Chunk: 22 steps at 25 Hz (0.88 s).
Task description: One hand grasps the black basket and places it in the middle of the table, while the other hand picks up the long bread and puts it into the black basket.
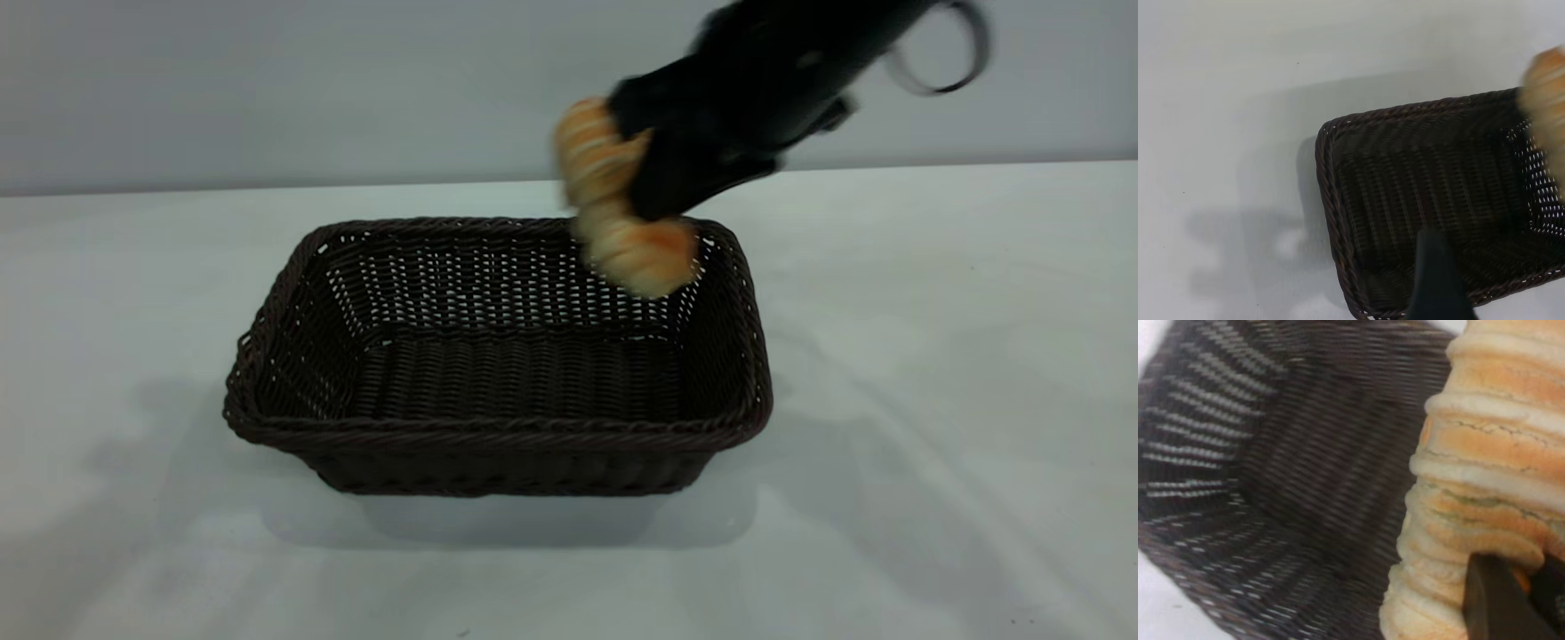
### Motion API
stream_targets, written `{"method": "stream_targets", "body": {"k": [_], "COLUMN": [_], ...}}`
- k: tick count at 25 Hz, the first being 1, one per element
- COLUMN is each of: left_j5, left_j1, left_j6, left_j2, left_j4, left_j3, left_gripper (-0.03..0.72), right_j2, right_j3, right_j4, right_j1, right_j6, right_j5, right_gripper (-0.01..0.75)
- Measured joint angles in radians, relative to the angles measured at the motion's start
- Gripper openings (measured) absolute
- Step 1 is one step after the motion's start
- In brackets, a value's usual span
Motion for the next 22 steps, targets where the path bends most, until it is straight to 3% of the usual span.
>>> {"method": "stream_targets", "body": {"k": [3, 7, 9, 14, 18, 22], "left_j5": [0.003, 0.008, 0.028, 0.107, 0.226, 0.344], "left_j1": [0.0, 0.0, 0.0, 0.0, 0.0, 0.0], "left_j6": [0.0, 0.0, 0.0, -0.11, -0.241, -0.319], "left_j2": [0.0, 0.0, -0.002, -0.036, -0.103, -0.191], "left_j4": [0.0, 0.0, 0.018, 0.263, 0.508, 0.642], "left_j3": [0.0, 0.0, 0.0, 0.0, 0.0, 0.0], "left_gripper": [0.529, 0.529, 0.529, 0.529, 0.529, 0.529], "right_j2": [0.045, 0.046, 0.033, -0.034, -0.063, -0.137], "right_j3": [-0.016, -0.018, -0.019, -0.023, -0.026, -0.026], "right_j4": [0.012, -0.005, -0.062, -0.395, -0.723, -0.879], "right_j1": [0.033, 0.028, 0.021, -0.064, -0.189, -0.252], "right_j6": [-0.004, -0.004, 0.007, 0.257, 0.534, 0.631], "right_j5": [-0.007, 0.019, 0.051, 0.198, 0.413, 0.583], "right_gripper": [0.178, 0.355, 0.408, 0.427, 0.427, 0.427]}}
